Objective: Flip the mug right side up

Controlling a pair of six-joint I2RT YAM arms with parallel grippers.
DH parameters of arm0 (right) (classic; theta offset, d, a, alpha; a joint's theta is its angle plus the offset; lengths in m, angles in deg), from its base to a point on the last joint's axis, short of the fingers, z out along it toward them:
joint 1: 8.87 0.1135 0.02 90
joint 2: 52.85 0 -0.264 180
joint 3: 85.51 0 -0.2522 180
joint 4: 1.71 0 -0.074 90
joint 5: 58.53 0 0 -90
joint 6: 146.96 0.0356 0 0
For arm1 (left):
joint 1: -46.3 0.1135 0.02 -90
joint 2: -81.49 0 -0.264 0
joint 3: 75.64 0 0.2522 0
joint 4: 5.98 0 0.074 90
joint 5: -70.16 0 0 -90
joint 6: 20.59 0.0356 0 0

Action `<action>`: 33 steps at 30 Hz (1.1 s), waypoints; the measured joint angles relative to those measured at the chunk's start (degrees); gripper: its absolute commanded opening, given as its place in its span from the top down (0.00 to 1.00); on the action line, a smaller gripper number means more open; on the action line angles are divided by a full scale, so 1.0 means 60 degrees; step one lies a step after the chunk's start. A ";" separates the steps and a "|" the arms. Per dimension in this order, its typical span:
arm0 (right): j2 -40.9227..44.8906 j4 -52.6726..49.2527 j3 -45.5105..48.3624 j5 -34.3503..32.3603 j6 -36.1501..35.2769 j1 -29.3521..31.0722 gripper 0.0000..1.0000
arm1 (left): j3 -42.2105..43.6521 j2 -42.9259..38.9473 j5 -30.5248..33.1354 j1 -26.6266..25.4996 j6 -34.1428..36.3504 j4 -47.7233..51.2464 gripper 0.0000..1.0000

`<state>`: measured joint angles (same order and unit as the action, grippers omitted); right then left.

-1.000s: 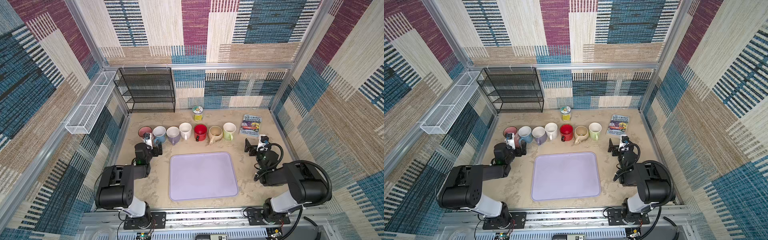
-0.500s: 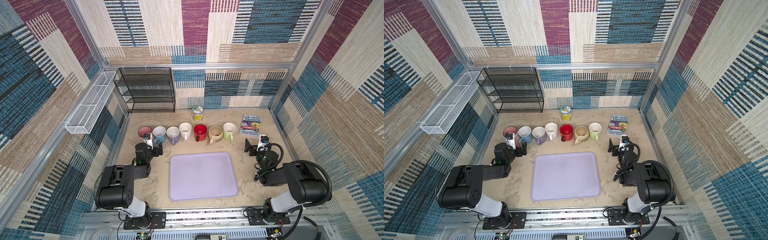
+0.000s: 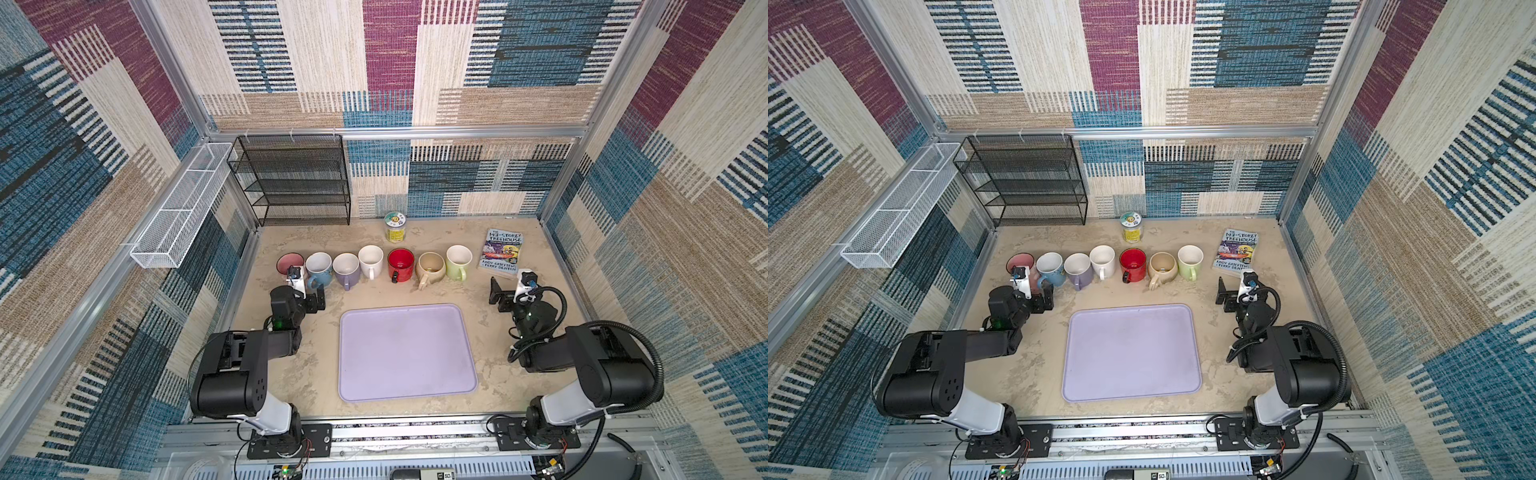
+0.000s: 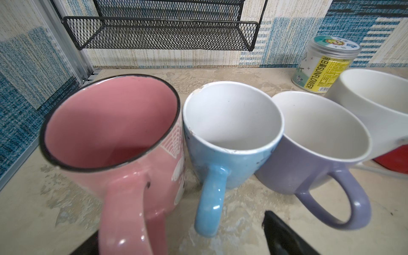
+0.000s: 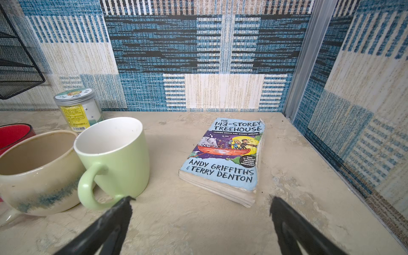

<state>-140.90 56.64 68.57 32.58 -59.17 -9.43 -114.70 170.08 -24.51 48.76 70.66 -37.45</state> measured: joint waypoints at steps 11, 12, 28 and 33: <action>0.0000 0.0000 0.0000 0.0000 0.0000 0.0000 0.00 | 0.0000 0.0000 0.0000 0.0000 0.0000 0.0000 0.01; 0.0000 0.0000 0.0000 0.0000 0.0000 0.0000 0.00 | 0.0000 -0.0004 0.0000 0.0000 0.0000 0.0000 0.01; 0.0051 0.0787 0.0106 -0.0237 0.0149 -0.0007 0.00 | 0.0251 -0.0142 0.0302 0.0018 -0.0178 -0.1672 0.01; 0.0025 0.0237 0.0044 -0.0135 0.0142 -0.0007 0.00 | 0.0127 -0.0015 -0.0091 0.0069 -0.0149 -0.0561 0.01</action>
<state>-140.74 58.06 68.83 31.77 -58.32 -9.47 -113.94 170.00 -25.05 49.18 69.77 -40.82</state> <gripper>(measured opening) 0.998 0.990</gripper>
